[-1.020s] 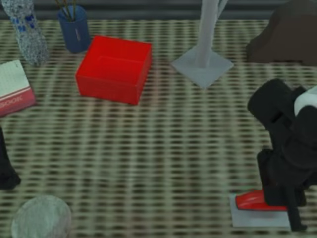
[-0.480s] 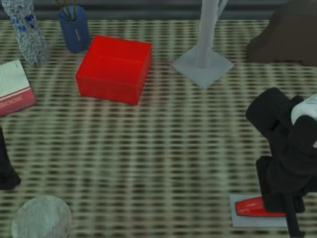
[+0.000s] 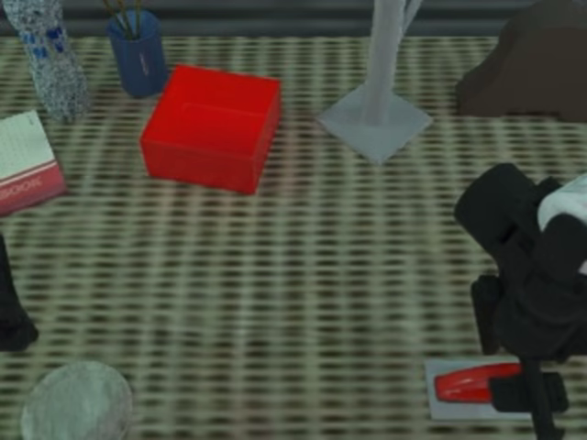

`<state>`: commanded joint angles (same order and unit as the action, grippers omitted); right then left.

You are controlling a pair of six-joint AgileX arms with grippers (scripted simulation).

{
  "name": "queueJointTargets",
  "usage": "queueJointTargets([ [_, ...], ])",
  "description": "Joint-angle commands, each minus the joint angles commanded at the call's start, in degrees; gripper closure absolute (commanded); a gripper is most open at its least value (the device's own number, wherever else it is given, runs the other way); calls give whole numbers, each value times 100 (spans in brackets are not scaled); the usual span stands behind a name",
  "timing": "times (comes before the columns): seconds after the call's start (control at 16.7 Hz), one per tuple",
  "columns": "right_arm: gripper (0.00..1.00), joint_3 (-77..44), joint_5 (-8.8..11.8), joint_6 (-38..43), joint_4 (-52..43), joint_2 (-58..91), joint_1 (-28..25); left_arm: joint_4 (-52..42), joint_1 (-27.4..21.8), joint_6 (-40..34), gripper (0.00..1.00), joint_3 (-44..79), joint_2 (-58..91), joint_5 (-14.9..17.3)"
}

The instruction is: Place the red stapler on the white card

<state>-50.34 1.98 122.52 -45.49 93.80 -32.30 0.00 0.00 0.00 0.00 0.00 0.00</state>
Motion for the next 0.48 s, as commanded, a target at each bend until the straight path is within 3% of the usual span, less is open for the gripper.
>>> queueJointTargets([
  [0.12,2,0,0,0,0,0,0,0,0,0,0,0,0,0],
  [0.48,0,0,0,0,0,0,0,0,0,0,0,0,0,0],
])
